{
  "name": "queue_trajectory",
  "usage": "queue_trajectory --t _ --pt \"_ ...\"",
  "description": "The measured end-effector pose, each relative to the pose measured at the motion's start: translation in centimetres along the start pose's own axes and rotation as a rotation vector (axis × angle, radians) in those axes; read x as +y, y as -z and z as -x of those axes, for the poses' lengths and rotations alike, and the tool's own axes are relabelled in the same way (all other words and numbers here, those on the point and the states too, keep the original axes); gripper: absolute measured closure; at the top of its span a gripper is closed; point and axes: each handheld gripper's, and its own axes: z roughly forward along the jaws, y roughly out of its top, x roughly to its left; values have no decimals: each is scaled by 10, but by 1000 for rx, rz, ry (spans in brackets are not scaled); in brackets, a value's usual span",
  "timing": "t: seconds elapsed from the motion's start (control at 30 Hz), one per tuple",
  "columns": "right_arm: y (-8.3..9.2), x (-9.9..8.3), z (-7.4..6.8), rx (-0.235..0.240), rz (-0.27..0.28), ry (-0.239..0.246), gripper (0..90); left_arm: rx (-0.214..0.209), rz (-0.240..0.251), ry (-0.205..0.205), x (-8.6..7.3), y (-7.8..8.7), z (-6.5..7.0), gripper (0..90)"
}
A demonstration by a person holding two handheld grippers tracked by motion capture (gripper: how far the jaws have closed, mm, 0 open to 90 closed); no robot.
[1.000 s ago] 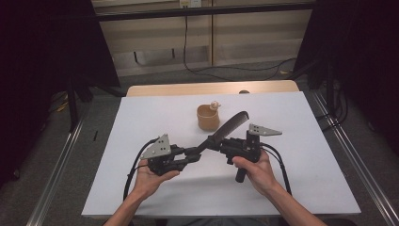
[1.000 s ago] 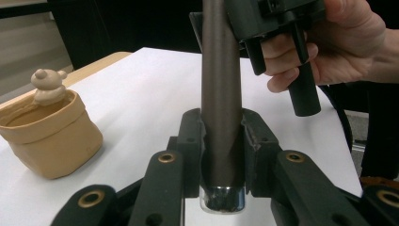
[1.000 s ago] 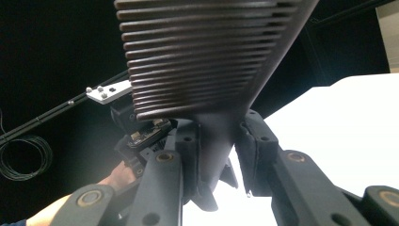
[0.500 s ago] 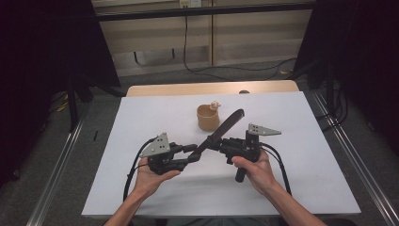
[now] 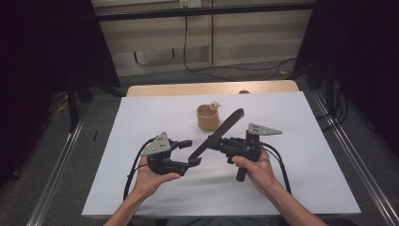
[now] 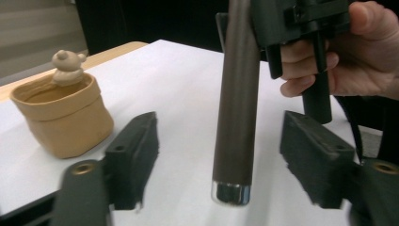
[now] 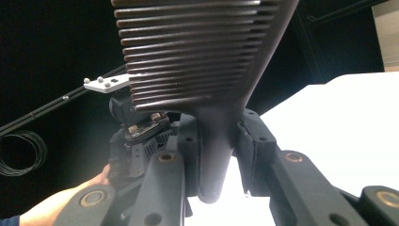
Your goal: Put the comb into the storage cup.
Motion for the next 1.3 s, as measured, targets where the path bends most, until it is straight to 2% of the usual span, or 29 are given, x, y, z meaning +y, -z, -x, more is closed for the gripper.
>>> queue_trajectory --t 0.13,0.2,0.23,0.27,0.33,0.43,0.6,0.73,0.93,1.0,1.07,1.23,1.3 --pt "2 2 1 -6 3 5 721 27 -20 -7 -2 1 -1 159" --pt "3 3 2 -14 4 10 721 61 -41 -12 -4 1 -2 107" --pt "4 3 2 -14 5 11 721 96 -56 -15 -5 1 -2 67" --pt "4 3 3 -19 5 13 721 108 -61 -21 -5 1 -2 45" --pt "5 4 3 -29 4 18 721 126 -75 -31 -7 3 -2 46" --pt "7 5 4 -35 3 23 721 118 -57 -18 -7 5 -3 42" --pt "9 7 7 -51 2 32 721 159 -23 -40 -7 10 -2 20" --pt "12 9 9 -66 6 37 721 176 -21 -17 -9 13 -2 19" --pt "16 12 13 -86 14 42 721 213 0 -15 -16 19 1 19" --pt "17 13 15 -96 11 57 721 230 0 -17 -18 21 1 20" --pt "18 14 16 -104 10 63 721 246 20 -2 -21 23 2 19" --pt "20 16 19 -120 17 93 721 270 33 17 -26 28 2 22" --pt "21 17 21 -134 17 103 721 271 28 45 -28 31 3 23"
